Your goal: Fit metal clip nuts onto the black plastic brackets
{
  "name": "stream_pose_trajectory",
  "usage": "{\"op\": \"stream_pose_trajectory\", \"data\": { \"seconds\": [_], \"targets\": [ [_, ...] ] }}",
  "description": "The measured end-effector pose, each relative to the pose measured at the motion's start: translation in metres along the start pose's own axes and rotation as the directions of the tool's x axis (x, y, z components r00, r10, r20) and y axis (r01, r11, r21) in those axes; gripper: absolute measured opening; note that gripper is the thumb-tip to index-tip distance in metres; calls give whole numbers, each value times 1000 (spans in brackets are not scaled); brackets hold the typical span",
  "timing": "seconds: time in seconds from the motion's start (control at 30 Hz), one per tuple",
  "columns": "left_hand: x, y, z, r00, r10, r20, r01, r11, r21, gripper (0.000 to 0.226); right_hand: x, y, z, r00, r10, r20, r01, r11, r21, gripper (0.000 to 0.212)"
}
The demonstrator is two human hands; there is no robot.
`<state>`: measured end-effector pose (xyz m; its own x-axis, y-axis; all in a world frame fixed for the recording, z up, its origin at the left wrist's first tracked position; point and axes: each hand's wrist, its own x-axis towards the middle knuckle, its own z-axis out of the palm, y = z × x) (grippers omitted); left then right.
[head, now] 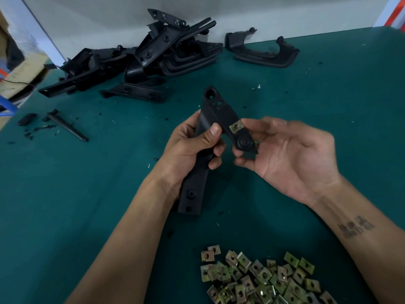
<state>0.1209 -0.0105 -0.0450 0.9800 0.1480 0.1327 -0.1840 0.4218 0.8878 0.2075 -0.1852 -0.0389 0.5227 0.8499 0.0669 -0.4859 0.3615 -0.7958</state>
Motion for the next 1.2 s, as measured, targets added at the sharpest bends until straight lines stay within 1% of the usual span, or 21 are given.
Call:
{"op": "stream_pose_trajectory", "data": {
  "seconds": [0.13,0.27,0.33,0.4,0.43,0.53,0.63,0.7,0.73,0.77,0.8,0.83,0.87,0.9,0.93,0.97,1.0,1.13,1.2],
  "targets": [
    [-2,1,1,991,39,126,-31,997,-72,15,-1,1,2,983,42,178,-54,997,63,34],
    [-3,1,0,986,43,163,-27,995,-99,19,0,3,3,962,81,261,-106,991,81,35],
    [-4,1,0,985,36,168,-14,992,-126,20,-1,3,4,957,87,276,-106,993,55,35],
    [-5,0,0,983,36,179,-7,987,-160,17,-1,3,5,965,84,249,-89,996,10,34],
    [-5,0,0,983,37,181,-5,985,-170,16,-1,3,5,974,78,211,-83,997,12,31],
    [-5,0,0,985,25,172,7,983,-185,17,-2,4,4,994,50,96,-57,996,69,29],
    [-6,0,0,984,23,174,7,986,-169,15,-4,1,4,997,40,67,-45,997,70,26],
    [-6,2,1,988,32,154,-4,985,-175,13,-4,-2,5,996,75,42,-76,997,3,26],
    [-6,3,1,991,31,131,-3,977,-211,13,-3,-4,5,995,98,12,-97,990,-98,26],
    [-6,5,1,995,21,101,6,965,-262,12,-3,-5,4,993,117,-23,-119,957,-265,24],
    [-5,7,1,997,3,72,20,950,-312,11,-4,-6,4,990,138,-36,-139,873,-468,20],
    [-4,9,1,999,-23,40,36,937,-347,16,-5,-6,6,984,177,-12,-142,745,-652,15],
    [-4,10,1,999,-53,8,52,931,-362,26,-7,-7,10,969,246,40,-122,608,-785,12],
    [-3,10,1,997,-73,-21,61,932,-356,33,-10,-7,14,938,335,92,-93,499,-862,9],
    [-1,9,2,995,-85,-48,64,942,-331,37,-13,-6,21,897,424,125,-77,428,-901,9],
    [-1,8,3,992,-96,-78,69,953,-296,39,-15,-3,28,861,491,134,-73,381,-922,11],
    [0,7,5,987,-116,-112,83,961,-263,39,-17,0,34,840,527,129,-69,339,-938,13],
    [1,5,7,952,-184,-244,142,973,-181,35,-22,11,52,858,499,121,40,169,-985,16],
    [2,4,7,940,-198,-278,159,975,-156,34,-24,12,56,861,496,110,62,114,-992,18]
  ]
}}
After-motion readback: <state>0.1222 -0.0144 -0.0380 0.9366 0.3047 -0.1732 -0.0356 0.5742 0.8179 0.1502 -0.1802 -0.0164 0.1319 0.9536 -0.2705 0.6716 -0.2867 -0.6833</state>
